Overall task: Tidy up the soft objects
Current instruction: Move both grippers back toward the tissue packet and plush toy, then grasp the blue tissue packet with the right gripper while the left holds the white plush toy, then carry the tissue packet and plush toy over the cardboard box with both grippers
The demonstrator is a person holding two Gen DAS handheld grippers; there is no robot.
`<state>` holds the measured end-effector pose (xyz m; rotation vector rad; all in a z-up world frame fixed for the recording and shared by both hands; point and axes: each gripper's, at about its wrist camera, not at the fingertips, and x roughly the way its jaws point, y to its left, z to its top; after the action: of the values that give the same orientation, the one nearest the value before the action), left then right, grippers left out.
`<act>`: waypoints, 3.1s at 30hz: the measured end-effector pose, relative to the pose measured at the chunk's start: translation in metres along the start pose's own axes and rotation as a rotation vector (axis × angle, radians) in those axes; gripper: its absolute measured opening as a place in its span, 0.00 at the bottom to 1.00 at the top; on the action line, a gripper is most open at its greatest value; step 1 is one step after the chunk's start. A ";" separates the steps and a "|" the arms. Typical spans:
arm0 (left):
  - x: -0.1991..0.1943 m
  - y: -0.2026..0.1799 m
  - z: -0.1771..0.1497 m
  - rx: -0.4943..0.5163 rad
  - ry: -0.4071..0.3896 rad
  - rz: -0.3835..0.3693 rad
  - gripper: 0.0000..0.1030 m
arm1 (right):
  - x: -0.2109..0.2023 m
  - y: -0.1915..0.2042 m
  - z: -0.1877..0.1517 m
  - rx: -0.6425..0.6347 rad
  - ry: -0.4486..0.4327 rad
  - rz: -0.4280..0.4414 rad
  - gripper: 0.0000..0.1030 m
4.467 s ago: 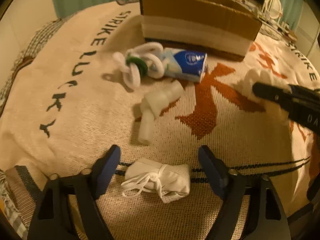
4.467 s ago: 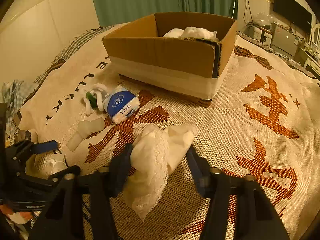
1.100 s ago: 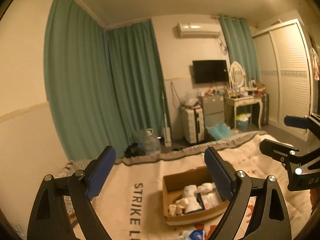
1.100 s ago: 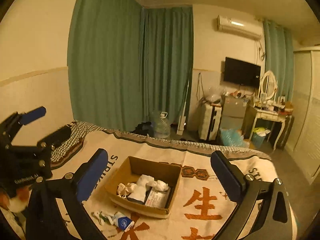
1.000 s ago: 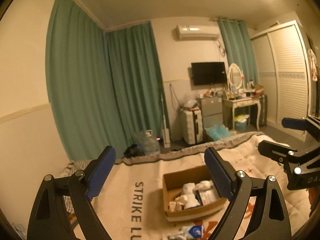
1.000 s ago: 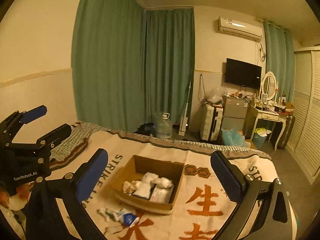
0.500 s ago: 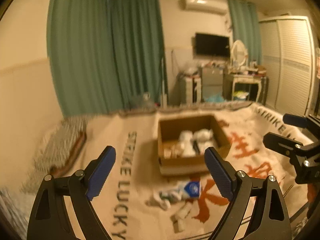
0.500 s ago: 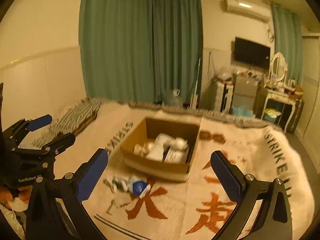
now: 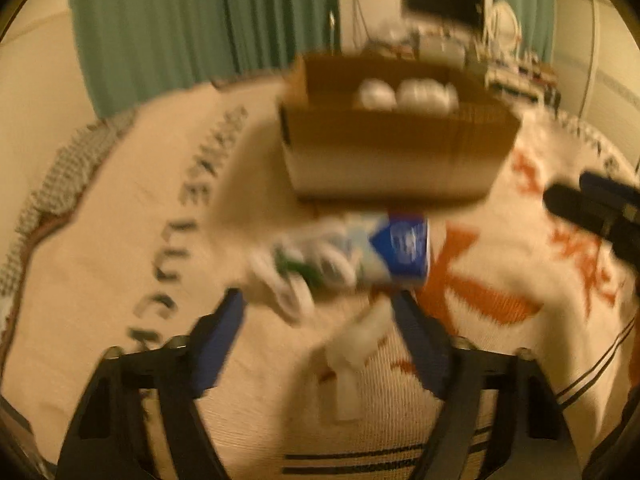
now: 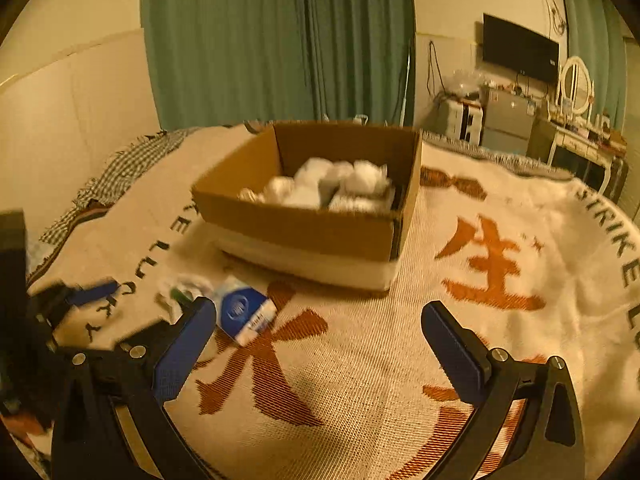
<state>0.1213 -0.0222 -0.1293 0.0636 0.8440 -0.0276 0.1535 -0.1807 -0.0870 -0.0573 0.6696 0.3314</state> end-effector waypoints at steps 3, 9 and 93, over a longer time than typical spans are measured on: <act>0.021 -0.004 -0.009 0.002 0.073 -0.040 0.62 | 0.017 -0.005 -0.010 0.011 0.035 0.017 1.00; 0.037 -0.005 -0.017 -0.007 0.142 -0.107 0.51 | 0.034 -0.008 -0.021 0.010 0.076 0.024 1.00; -0.109 0.011 0.165 0.097 -0.413 -0.095 0.31 | -0.105 0.016 0.125 -0.025 -0.270 0.041 0.51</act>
<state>0.1725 -0.0229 0.0626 0.1050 0.4320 -0.1660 0.1468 -0.1755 0.0768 -0.0225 0.3998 0.3791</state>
